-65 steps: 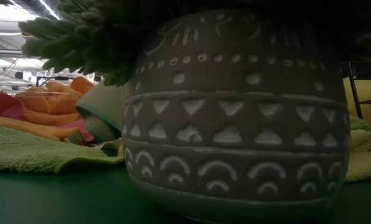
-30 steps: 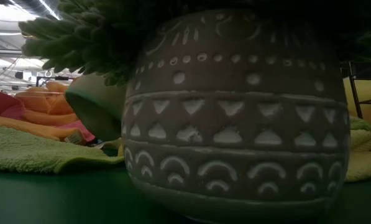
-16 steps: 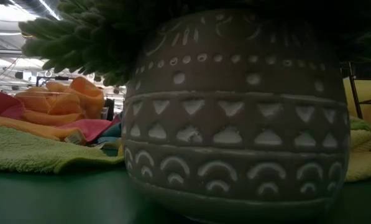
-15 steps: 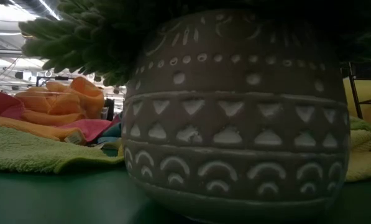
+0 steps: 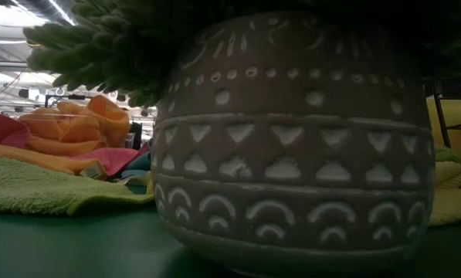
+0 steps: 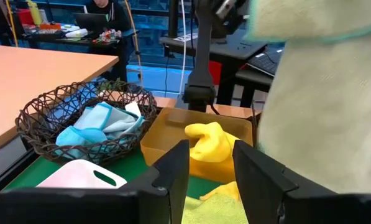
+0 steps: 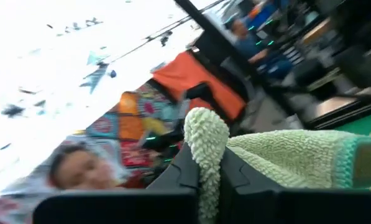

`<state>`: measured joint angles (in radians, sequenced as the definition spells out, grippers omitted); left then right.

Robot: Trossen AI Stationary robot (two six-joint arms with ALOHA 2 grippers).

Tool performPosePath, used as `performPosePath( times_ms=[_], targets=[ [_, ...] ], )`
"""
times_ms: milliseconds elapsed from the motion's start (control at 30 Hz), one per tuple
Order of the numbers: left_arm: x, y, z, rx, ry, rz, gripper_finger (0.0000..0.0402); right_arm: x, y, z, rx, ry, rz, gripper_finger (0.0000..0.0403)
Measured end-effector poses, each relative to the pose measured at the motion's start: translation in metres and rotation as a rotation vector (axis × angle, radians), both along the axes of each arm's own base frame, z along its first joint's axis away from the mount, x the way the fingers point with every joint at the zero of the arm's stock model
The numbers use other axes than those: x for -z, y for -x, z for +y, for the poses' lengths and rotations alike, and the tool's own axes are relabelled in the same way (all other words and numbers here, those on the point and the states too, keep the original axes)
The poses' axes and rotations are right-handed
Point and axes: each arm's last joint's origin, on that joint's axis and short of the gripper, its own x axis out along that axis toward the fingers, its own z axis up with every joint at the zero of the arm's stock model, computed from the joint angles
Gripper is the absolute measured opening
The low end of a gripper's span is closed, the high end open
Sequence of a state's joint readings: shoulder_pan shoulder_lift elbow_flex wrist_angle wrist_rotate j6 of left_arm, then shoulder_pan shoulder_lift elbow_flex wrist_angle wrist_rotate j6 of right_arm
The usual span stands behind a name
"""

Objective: Sort microfiber towel by color & place in baskets
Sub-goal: Put the green microfiber towel into the rectangular wire basket

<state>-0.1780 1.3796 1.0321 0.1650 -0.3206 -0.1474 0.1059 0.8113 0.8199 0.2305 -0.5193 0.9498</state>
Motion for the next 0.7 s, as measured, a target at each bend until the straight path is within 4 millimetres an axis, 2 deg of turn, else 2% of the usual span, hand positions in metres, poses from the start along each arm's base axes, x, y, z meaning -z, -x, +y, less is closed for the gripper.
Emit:
performPosePath(
  times_ms=[167, 333, 500, 700],
  targets=[
    [0.0, 0.0, 0.0, 0.0, 0.0, 0.0, 0.0119, -0.004, 0.009, 0.0, -0.088, -0.12, 0.073, 0.0009],
    [0.0, 0.0, 0.0, 0.0, 0.0, 0.0, 0.0119, -0.003, 0.014, 0.003, -0.242, -0.142, 0.147, 0.0009],
    [0.001, 0.0, 0.0, 0.0, -0.001, 0.011, 0.0119, 0.008, 0.016, 0.008, -0.405, -0.148, 0.336, 0.0013],
    [0.003, 0.001, 0.0, 0.0, -0.003, 0.032, 0.0119, 0.024, 0.022, 0.029, -0.531, -0.128, 0.529, 0.001]
  ],
)
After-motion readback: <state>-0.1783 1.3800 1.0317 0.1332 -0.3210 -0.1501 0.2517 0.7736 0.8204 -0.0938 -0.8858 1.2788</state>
